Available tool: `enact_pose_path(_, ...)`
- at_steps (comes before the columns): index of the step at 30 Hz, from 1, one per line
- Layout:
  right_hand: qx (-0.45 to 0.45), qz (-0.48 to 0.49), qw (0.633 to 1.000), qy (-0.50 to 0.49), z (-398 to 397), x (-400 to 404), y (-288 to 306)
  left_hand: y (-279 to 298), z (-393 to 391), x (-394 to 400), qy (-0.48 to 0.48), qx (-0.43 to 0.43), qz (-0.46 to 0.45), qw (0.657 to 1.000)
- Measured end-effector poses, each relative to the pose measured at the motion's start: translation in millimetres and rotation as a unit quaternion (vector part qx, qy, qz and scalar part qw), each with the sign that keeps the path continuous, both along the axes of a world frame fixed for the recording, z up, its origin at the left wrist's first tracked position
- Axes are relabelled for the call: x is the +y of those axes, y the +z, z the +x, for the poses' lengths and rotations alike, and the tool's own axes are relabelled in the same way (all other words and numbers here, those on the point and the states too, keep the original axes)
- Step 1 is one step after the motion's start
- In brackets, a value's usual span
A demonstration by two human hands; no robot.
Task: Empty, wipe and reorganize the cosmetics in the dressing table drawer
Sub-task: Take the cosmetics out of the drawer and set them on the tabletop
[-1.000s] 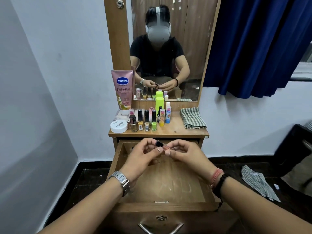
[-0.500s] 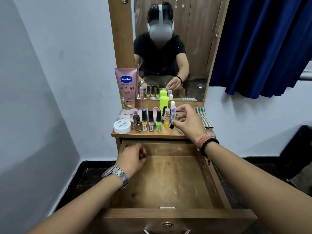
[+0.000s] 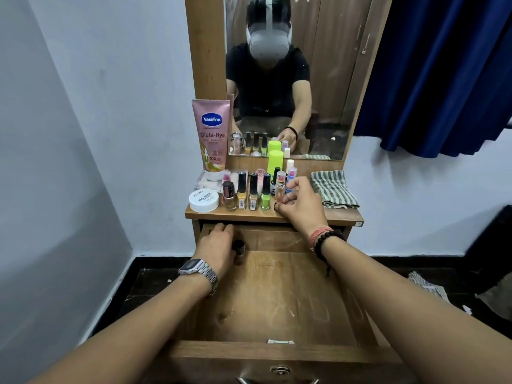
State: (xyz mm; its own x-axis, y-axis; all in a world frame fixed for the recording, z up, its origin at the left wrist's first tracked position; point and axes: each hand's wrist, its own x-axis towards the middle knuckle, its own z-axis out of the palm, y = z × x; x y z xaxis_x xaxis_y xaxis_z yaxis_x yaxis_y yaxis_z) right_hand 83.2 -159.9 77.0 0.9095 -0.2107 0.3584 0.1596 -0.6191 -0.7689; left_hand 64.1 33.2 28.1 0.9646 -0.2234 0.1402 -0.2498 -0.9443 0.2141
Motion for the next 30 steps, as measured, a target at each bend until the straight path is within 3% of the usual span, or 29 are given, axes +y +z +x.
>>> enact_pose_path(15, 0.006, 0.081, 0.997, 0.001, -51.6, -16.5, -2.3, 19.4, -15.7, 15.3, -0.026, -0.013, -0.012, 1.000)
enact_pose_path(18, 0.074, 0.026, 0.992, 0.095, -82.8, -13.5, -4.8, 34.6, -32.7, 14.6, -0.049, -0.032, -0.029, 0.998)
enact_pose_path(22, 0.128, -0.063, 0.967, 0.211, -111.6, 5.6, -13.6, 59.3, -62.2, -2.5, -0.093, -0.044, -0.083, 0.991)
enact_pose_path(26, 0.059, -0.072, 0.973, 0.209, -117.8, 9.6, -5.8, 81.8, -79.7, -23.3, -0.123, -0.030, -0.180, 0.975)
enact_pose_path(30, 0.046, -0.055, 0.979, 0.189, -110.8, -3.7, 8.2, 90.1, -75.8, -27.4, -0.117, -0.040, -0.242, 0.962)
